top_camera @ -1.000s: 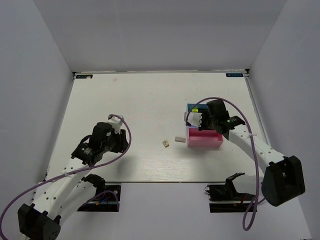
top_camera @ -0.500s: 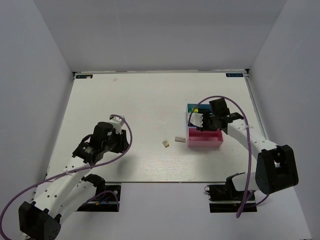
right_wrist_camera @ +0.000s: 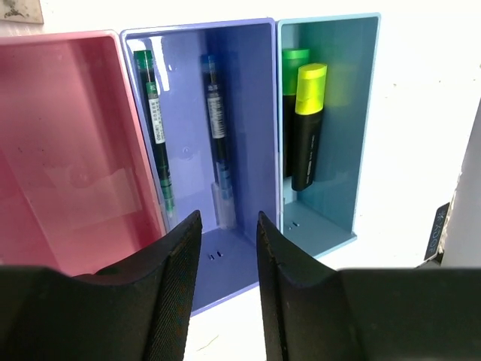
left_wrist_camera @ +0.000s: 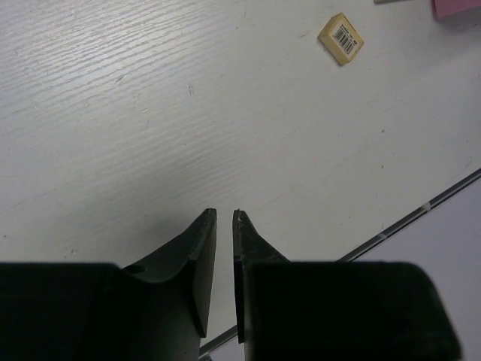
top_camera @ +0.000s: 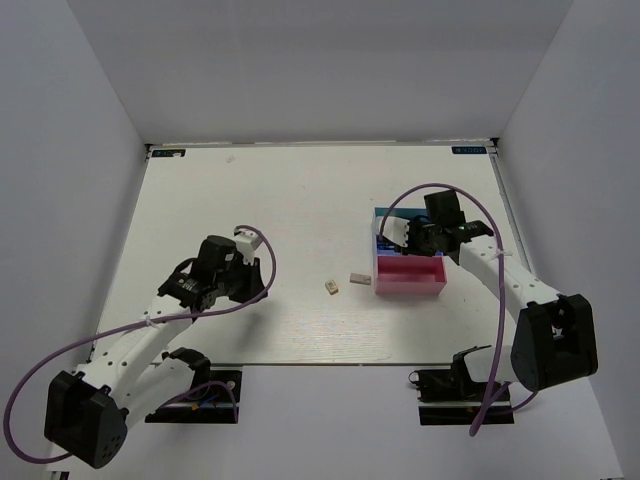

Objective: Sort the stationery into containers
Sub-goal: Place the pen in the storage box, then pick up the stationery from the center of the board.

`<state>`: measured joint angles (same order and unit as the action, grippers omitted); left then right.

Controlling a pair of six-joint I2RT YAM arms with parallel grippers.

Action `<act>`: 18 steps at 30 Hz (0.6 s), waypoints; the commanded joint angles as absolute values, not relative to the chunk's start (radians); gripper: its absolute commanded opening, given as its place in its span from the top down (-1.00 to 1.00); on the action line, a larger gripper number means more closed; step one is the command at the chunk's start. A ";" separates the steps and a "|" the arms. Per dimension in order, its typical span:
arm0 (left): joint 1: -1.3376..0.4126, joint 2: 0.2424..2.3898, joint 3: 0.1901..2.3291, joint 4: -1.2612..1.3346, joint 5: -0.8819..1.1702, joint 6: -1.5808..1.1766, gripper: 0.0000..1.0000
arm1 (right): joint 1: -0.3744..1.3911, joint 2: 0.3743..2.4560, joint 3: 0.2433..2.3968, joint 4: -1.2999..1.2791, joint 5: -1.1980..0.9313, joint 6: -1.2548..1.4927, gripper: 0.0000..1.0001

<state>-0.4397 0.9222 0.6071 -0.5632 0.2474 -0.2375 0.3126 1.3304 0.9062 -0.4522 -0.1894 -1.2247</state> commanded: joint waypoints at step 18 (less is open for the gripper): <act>-0.782 1.571 1.183 -0.667 -0.103 -0.814 0.32 | 0.272 1.167 1.055 -0.497 -0.485 -0.155 0.31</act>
<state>-0.7780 1.5169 1.1484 -0.5999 0.0162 -0.5545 0.2810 1.1915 1.0344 -0.4618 -0.4274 -0.3588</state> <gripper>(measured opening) 0.312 0.481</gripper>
